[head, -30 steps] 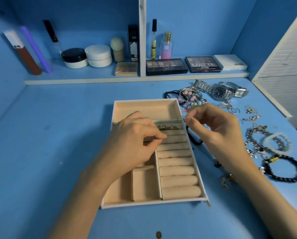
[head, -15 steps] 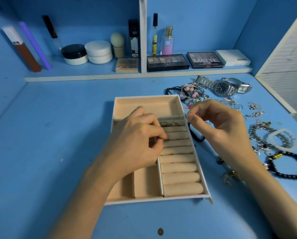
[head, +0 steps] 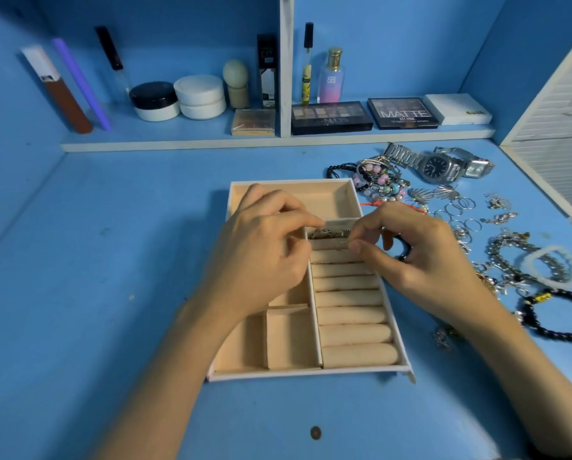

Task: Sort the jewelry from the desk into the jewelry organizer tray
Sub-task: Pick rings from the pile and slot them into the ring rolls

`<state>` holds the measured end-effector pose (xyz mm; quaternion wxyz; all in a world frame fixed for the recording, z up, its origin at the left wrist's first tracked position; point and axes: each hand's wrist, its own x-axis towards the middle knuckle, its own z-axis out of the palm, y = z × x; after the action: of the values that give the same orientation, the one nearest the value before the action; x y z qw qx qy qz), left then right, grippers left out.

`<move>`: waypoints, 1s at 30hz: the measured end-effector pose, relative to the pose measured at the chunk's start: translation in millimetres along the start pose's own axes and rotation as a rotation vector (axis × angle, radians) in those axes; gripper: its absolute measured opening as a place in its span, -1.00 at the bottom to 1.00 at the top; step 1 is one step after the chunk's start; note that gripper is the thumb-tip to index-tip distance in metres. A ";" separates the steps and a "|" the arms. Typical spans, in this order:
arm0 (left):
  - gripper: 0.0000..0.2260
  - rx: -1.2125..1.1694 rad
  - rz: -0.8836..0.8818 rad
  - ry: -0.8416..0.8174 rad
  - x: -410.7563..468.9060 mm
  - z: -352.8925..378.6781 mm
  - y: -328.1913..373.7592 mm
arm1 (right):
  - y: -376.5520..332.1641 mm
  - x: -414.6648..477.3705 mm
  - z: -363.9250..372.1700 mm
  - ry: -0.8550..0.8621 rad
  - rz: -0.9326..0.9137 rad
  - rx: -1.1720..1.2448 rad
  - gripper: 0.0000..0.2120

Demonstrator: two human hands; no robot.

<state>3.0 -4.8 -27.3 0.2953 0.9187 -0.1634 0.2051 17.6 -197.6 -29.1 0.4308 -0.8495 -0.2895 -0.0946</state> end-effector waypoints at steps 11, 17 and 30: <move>-0.70 0.003 -0.056 -0.021 0.6 -1.1 -1.7 | 3.8 -0.7 0.2 -0.073 -0.054 -0.044 -0.97; -0.70 -0.003 -0.046 -0.008 0.7 -0.1 -1.1 | 4.6 -0.9 1.4 -0.104 -0.093 -0.111 -0.95; -0.71 0.019 -0.037 -0.021 0.3 0.8 -1.5 | 4.9 0.9 4.1 -0.136 -0.037 -0.099 -0.97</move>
<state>4.1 -4.2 -28.4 0.2885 0.9265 -0.1473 0.1914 20.8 -196.3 -34.5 0.3660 -0.8686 -0.3288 -0.0588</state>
